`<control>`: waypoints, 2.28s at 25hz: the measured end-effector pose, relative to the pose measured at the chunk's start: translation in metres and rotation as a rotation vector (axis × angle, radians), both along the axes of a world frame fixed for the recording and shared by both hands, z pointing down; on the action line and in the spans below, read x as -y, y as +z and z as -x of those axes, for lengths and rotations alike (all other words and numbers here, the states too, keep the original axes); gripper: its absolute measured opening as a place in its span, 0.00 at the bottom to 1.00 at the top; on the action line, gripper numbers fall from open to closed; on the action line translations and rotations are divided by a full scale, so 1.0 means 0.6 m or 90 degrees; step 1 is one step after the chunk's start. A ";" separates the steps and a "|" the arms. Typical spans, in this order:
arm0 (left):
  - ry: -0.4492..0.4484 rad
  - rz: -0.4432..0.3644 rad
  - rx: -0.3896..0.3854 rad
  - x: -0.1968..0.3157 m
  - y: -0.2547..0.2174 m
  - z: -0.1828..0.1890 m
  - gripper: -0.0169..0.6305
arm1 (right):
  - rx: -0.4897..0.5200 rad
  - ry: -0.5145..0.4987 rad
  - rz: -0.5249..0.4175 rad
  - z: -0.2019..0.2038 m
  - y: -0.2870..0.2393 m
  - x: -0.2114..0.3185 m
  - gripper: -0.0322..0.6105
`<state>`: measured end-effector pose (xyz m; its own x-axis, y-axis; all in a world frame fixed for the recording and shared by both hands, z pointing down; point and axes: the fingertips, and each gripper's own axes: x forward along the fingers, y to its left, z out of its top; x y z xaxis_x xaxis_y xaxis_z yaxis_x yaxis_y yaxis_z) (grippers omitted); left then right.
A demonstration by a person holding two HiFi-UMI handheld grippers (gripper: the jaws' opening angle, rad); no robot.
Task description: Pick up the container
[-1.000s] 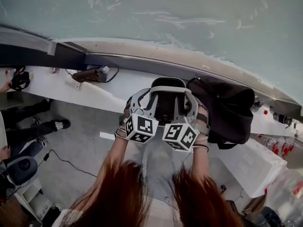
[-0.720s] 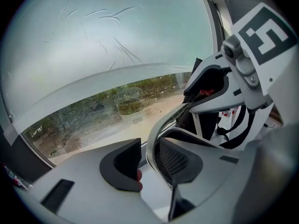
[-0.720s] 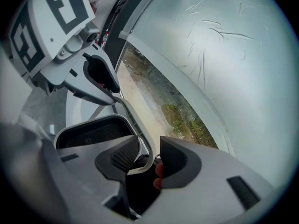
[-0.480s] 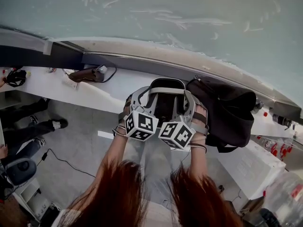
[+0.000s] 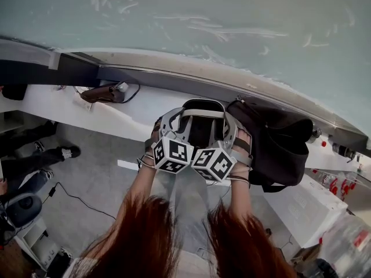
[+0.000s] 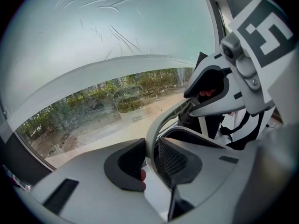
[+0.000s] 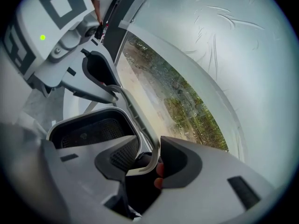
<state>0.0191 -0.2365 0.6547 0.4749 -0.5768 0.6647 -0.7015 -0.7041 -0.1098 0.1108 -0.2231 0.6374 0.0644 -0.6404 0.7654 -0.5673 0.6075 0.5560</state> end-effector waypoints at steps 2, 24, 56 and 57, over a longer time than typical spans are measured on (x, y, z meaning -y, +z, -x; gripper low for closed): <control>-0.003 -0.006 0.001 0.003 0.000 0.001 0.16 | -0.002 0.010 0.002 -0.006 0.006 0.002 0.28; -0.033 -0.005 0.019 -0.001 -0.003 0.009 0.14 | 0.033 0.036 -0.031 -0.026 0.014 0.020 0.19; -0.073 -0.060 0.076 -0.058 -0.100 0.041 0.15 | 0.041 -0.078 -0.085 0.009 -0.075 -0.031 0.20; -0.075 -0.061 0.076 -0.059 -0.106 0.041 0.15 | 0.043 -0.079 -0.087 0.009 -0.082 -0.032 0.20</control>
